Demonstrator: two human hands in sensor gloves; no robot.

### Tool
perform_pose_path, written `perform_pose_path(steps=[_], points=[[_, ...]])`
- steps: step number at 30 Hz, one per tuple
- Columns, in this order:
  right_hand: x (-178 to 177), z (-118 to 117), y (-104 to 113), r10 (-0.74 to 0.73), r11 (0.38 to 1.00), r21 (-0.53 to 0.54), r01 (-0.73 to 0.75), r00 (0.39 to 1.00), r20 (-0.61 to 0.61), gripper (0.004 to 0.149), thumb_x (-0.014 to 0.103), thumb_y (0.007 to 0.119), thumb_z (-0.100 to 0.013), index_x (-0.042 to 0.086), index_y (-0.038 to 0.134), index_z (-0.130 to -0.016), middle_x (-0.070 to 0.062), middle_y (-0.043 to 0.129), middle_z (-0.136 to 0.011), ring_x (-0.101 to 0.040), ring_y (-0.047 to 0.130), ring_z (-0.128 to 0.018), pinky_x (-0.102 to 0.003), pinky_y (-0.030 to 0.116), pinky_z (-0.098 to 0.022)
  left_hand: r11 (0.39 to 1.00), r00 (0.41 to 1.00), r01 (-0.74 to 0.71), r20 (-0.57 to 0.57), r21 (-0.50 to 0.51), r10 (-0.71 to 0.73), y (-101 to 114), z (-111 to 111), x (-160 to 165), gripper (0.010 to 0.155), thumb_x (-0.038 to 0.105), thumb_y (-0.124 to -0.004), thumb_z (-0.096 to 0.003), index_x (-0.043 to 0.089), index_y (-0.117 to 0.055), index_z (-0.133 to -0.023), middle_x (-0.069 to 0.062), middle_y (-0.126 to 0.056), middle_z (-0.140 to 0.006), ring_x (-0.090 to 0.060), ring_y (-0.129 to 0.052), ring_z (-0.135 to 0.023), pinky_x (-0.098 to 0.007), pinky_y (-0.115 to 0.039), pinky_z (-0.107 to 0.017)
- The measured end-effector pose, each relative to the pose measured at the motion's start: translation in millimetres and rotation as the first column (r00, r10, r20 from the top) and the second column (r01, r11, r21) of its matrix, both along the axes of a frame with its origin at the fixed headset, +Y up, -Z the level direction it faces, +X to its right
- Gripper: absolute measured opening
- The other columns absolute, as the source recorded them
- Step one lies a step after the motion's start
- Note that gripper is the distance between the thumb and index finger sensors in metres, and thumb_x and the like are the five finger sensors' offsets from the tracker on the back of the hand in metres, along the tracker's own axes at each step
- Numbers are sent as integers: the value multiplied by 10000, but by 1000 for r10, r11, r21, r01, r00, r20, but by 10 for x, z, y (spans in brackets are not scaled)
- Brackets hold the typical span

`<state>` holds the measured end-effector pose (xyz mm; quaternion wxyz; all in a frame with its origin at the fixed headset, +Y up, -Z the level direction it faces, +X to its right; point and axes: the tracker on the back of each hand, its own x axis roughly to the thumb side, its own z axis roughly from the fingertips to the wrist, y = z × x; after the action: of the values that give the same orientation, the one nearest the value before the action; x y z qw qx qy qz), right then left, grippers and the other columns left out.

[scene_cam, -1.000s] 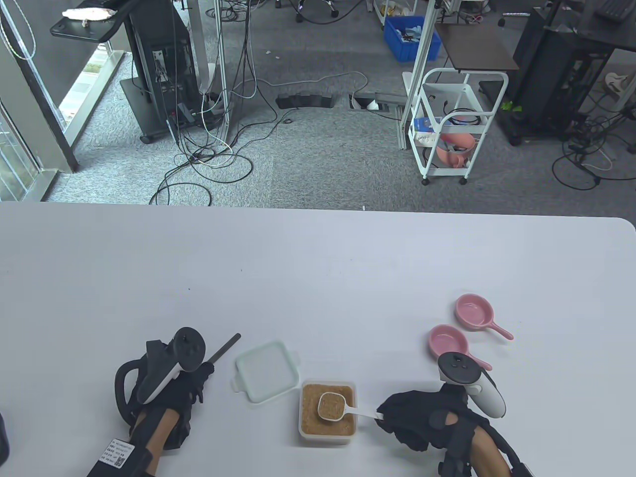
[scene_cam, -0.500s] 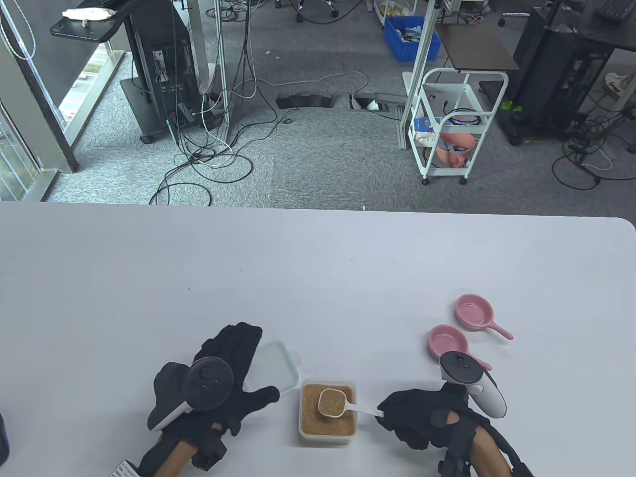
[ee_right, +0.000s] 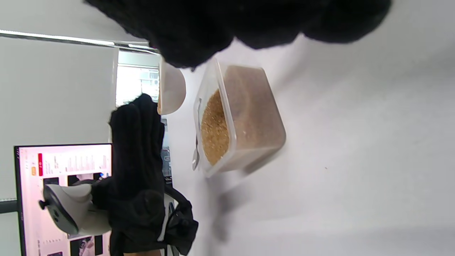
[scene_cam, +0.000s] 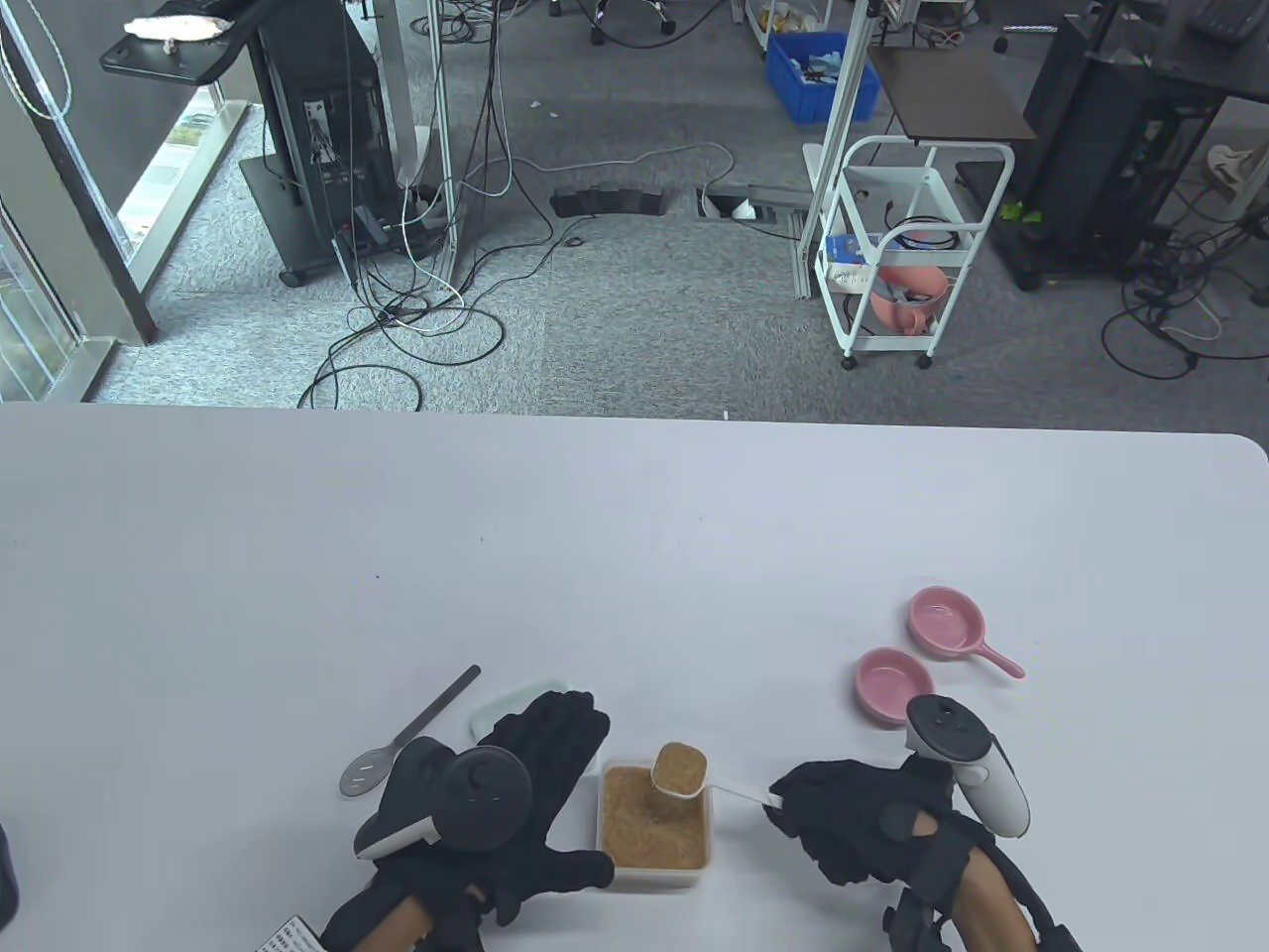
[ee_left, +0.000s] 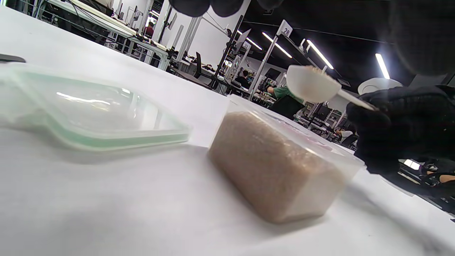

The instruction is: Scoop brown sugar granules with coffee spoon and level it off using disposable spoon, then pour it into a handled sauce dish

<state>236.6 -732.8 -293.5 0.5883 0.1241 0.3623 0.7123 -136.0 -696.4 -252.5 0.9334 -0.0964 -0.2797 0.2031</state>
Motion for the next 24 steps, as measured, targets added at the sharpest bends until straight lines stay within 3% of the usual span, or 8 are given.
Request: perform_pose_path(steps=[5,11,19,24], points=[[344,-44,140,-75,997,31,71,986,149,432,377,740,-522,105,847,-840,49,946,-399,-176,909,-163,-508,783,-398,1000,1000,5,-7,-9,-5,-11,-20,-15,1104,864,-705,-318,356,-185,-1149,24,-221,-1245,-331,-328,-1215,-509,-357,-860],[894,-39,220,-142,990,64,127,911,387,432,377,740,-524,103,845,-842,47,944,-401,-178,908,-168,-511,779,-404,1000,1000,19,-6,-14,-19,-15,-28,-7,1099,857,-707,-324,352,-182,-1148,23,-226,-1245,-331,-338,-1214,-510,-363,-859],[1336,-21,132,-102,995,47,91,828,552,432,373,744,-525,102,842,-847,40,942,-407,-189,906,-180,-519,768,-419,1000,1000,23,9,-14,-23,-35,-21,33,1102,851,-717,-323,342,-194,-1148,25,-241,-1245,-327,-362,-1215,-506,-372,-860],[1496,-8,28,-2,1000,-11,11,790,613,432,373,750,-526,99,843,-847,38,942,-407,-192,906,-182,-521,765,-422,999,1000,28,10,-17,-28,-36,-20,32,1104,852,-717,-323,339,-194,-1149,22,-244,-1245,-327,-366,-1215,-503,-375,-862]])
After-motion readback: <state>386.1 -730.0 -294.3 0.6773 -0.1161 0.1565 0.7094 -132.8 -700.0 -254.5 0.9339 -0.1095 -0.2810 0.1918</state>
